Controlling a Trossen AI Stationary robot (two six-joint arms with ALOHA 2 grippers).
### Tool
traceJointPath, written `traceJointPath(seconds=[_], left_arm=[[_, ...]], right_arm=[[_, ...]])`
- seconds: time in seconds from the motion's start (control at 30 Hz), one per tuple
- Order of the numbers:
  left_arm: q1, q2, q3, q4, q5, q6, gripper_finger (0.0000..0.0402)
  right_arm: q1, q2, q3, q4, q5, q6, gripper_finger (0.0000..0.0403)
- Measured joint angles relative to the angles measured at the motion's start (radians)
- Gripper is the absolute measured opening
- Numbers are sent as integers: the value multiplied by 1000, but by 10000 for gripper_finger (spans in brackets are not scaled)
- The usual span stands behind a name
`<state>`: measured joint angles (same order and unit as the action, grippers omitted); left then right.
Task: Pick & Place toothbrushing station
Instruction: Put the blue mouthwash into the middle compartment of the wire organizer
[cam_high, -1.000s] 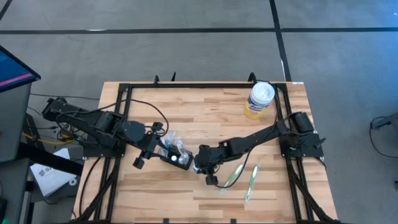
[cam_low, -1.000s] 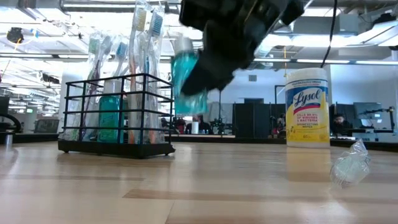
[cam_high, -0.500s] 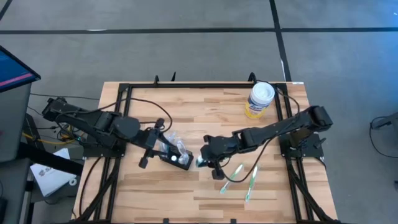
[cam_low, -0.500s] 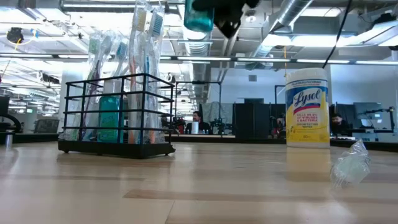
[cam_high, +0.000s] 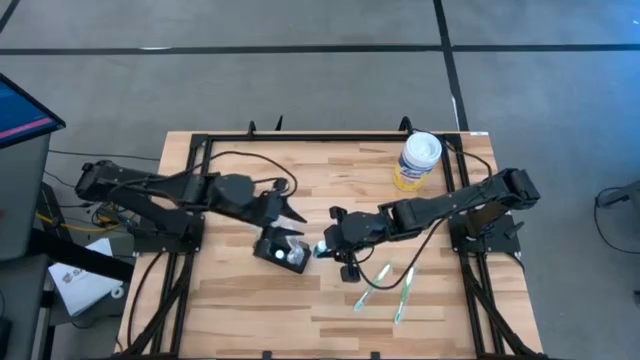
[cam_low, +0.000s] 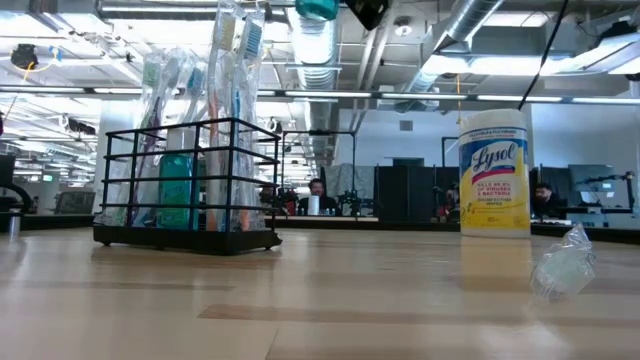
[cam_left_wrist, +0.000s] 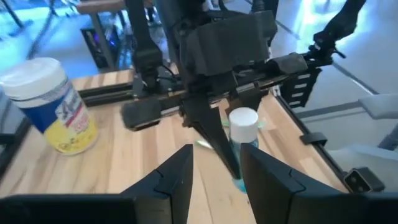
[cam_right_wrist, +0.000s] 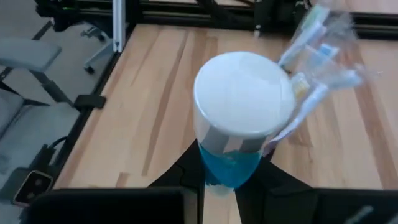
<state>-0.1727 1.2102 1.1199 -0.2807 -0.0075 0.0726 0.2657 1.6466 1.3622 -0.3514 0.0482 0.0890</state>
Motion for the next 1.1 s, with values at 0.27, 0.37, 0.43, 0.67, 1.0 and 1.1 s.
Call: traceJointPath(seconds=[0.27, 0.37, 0.43, 0.67, 1.0, 1.1], left_arm=[[41, 160, 229, -228, 32, -2, 126], [30, 231, 310, -304, 51, -1, 130], [19, 269, 345, -346, 53, -1, 135], [-2, 353, 385, -383, 56, -14, 159], [-6, 365, 386, -370, 41, -26, 177], [-9, 365, 386, -370, 38, -29, 175]], right_arm=[[-1, 8, 3, -14, 35, -12, 46], [-7, 11, 2, -23, 36, -13, 46], [-12, 10, 3, -25, 39, -13, 46], [-11, 10, 3, -42, 77, -10, 46], [-12, 10, 3, -37, 93, 16, 46], [-14, 10, 3, -35, 93, 17, 46]])
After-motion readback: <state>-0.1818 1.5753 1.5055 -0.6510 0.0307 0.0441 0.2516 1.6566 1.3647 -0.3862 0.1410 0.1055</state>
